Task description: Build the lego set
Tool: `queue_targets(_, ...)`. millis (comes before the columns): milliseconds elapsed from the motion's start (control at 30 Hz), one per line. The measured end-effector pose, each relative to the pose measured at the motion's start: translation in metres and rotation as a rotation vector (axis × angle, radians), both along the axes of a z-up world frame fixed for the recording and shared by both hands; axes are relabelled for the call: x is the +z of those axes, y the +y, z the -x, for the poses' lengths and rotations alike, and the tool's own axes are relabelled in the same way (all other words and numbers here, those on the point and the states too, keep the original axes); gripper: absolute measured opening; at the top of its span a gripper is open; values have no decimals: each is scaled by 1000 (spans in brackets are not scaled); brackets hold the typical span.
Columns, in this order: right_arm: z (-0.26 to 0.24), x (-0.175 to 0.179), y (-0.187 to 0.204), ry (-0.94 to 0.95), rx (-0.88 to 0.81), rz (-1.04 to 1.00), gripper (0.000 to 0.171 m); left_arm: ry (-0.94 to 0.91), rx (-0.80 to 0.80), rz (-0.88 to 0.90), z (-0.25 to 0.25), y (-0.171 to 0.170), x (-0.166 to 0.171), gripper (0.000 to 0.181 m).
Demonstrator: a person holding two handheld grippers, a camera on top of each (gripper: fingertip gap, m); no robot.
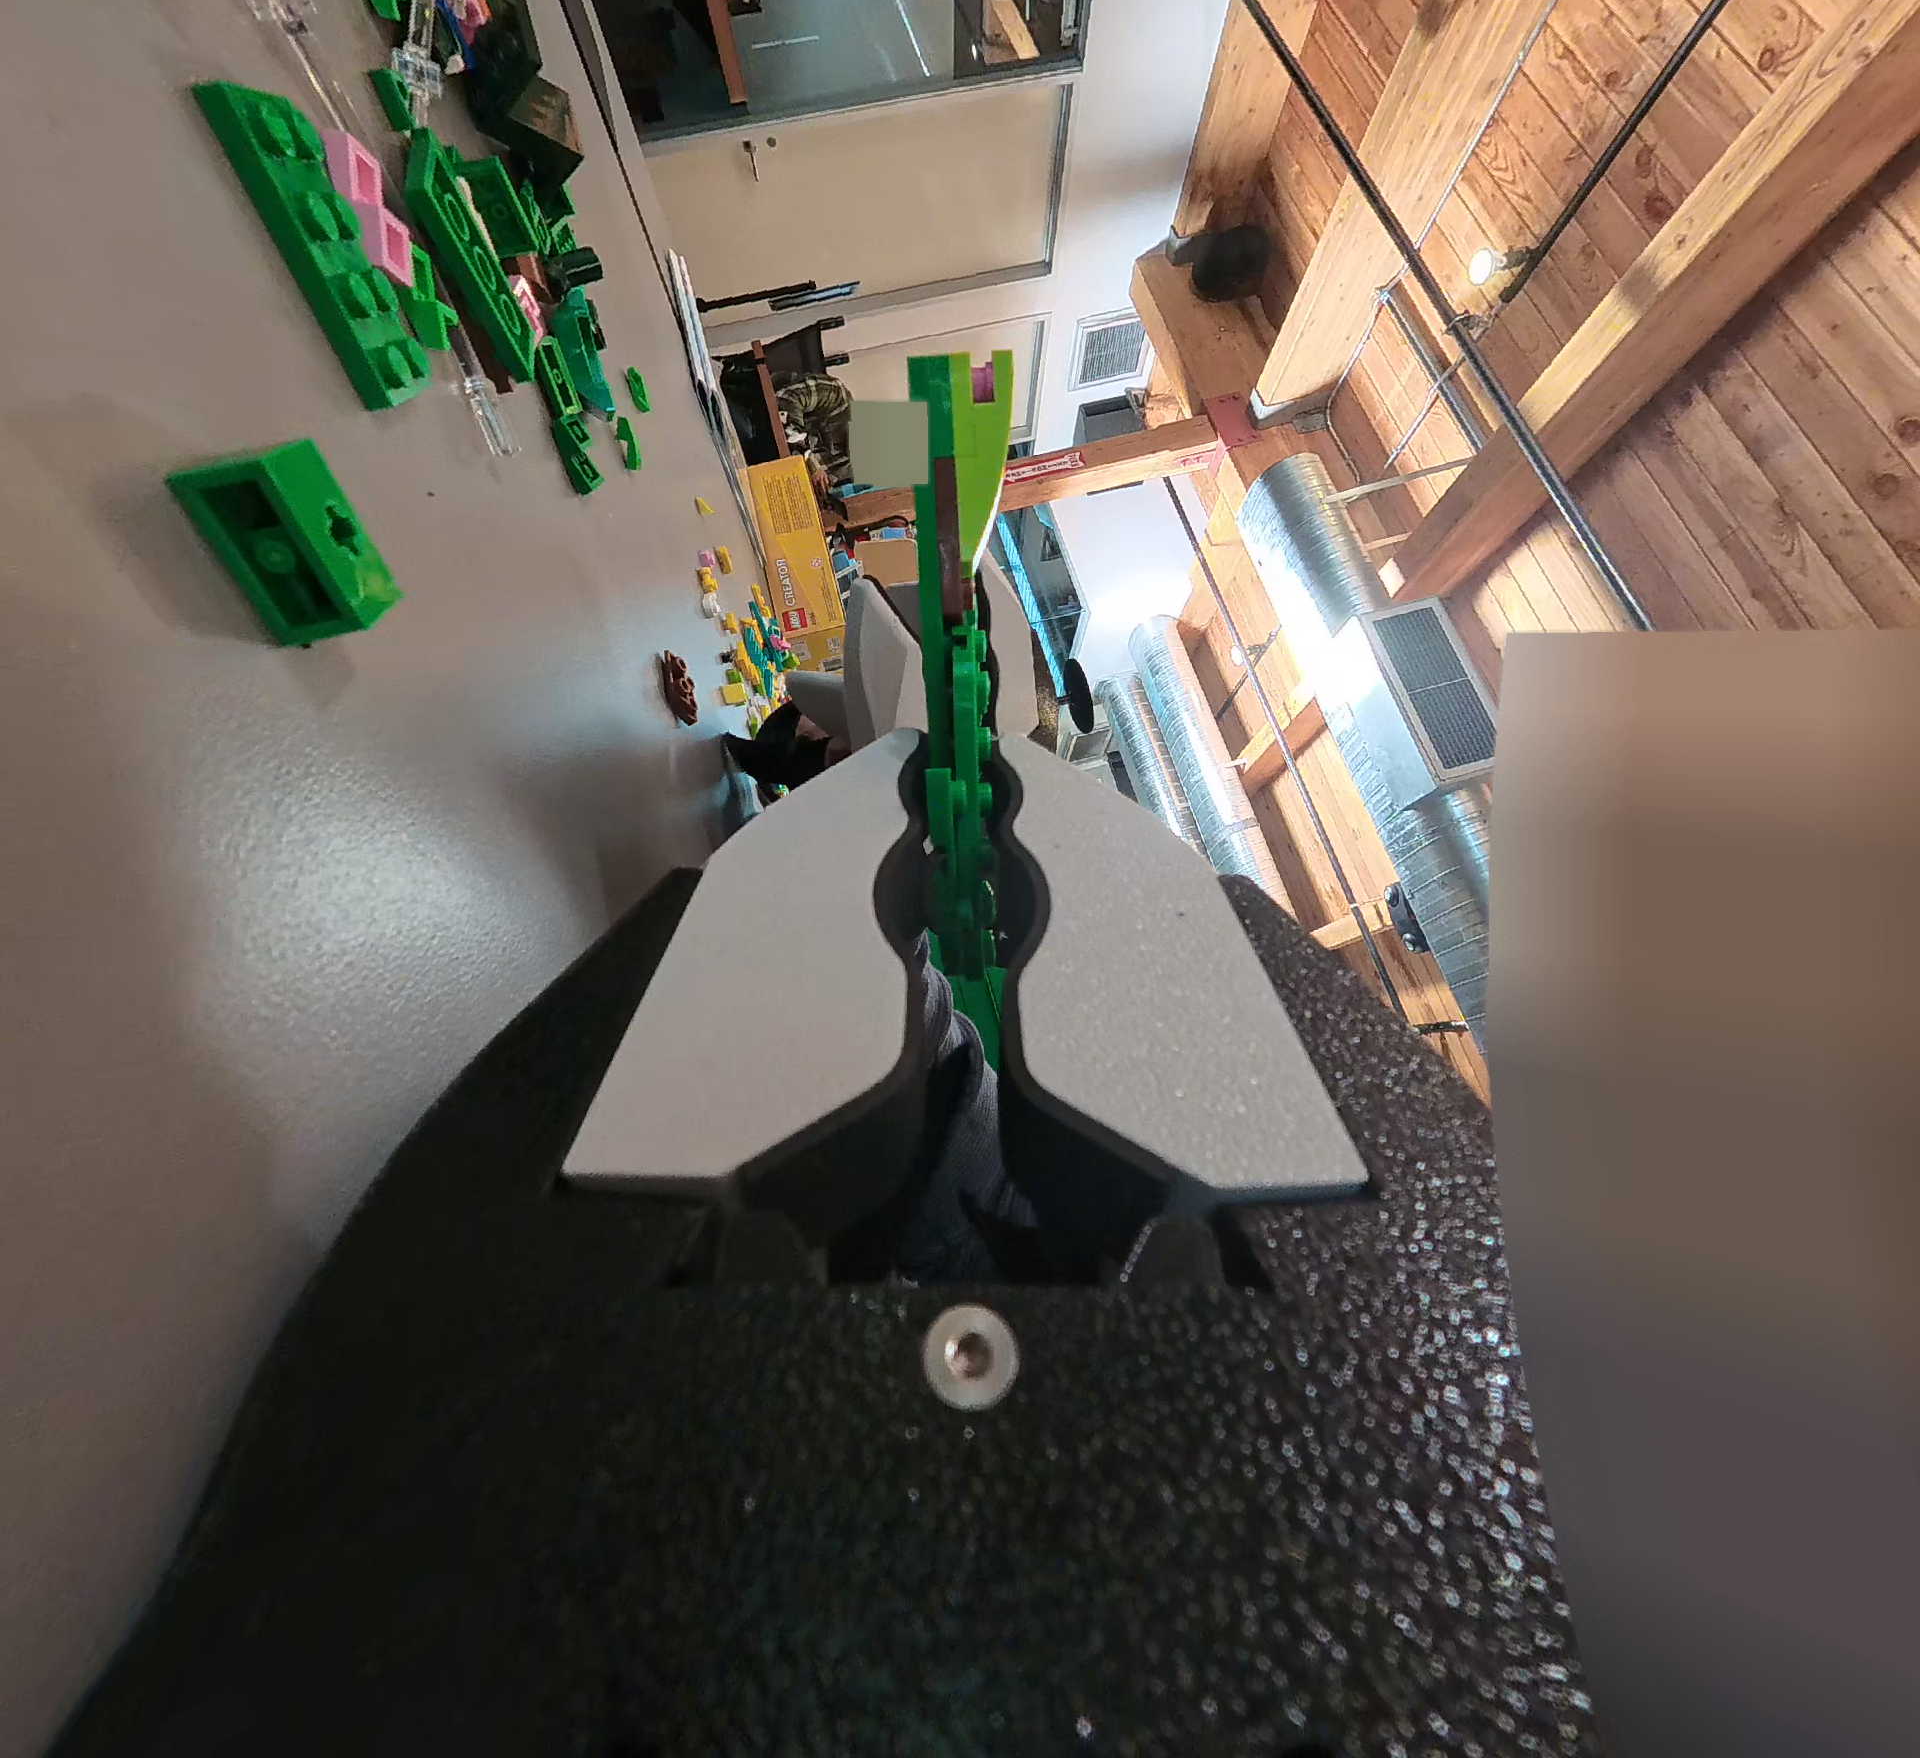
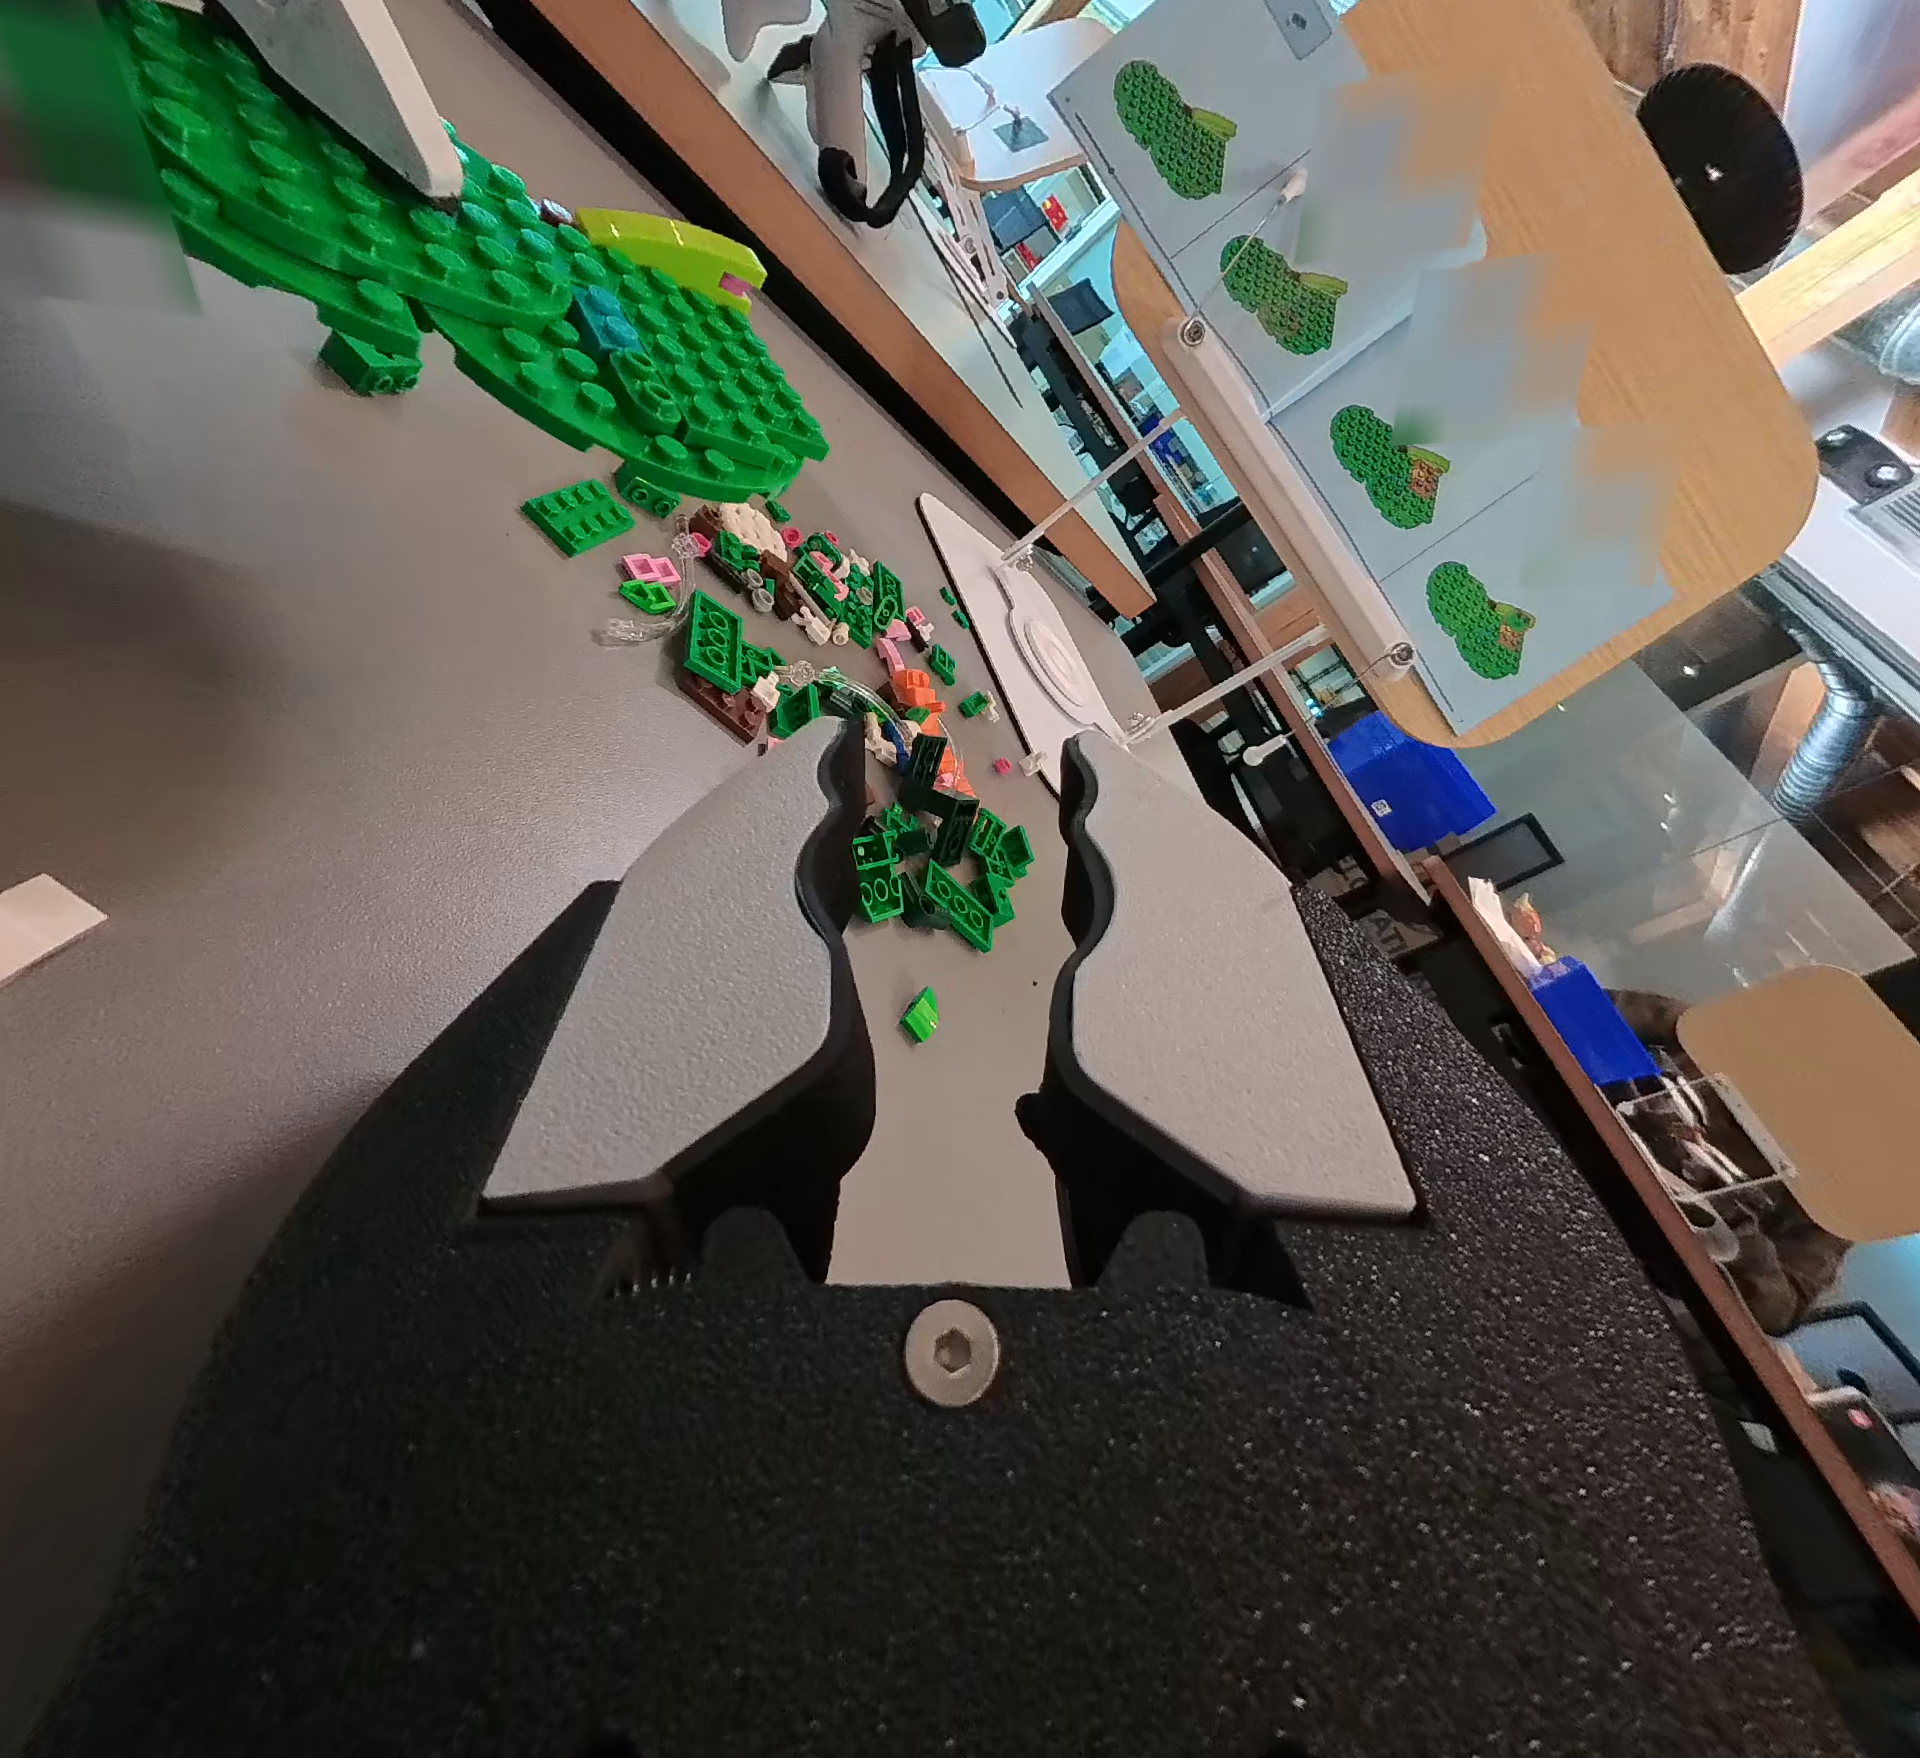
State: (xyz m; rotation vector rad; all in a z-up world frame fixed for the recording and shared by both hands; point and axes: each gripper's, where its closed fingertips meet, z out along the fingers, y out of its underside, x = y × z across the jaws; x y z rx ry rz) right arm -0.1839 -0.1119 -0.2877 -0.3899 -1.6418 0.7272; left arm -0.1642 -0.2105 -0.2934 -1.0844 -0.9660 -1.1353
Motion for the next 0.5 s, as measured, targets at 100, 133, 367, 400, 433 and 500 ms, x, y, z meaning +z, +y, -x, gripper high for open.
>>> queue_targets(100, 0, 0, 0, -1, -1, -2, 35, 0, 0, 1, 0, 0, 0, 8)
queue_targets(133, 0, 0, 0, 0, 0, -2, 34, 0, 0, 1, 0, 0, 0, 8)
queue_targets(367, 1, 0, 0, -2, -2, -2, 34, 1, 1, 2, 0, 0, 0, 8)
queue_targets(400, 1, 0, 0, -2, -2, -2, 33, 1, 0, 3, 0, 0, 0, 8)
queue_targets(433, 1, 0, 0, -2, -2, -2, 34, 1, 0, 2, 0, 0, 0, 8)
queue_targets(500, 1, 0, 0, -2, -2, -1, 33, 1, 0, 2, 0, 0, 0, 8)
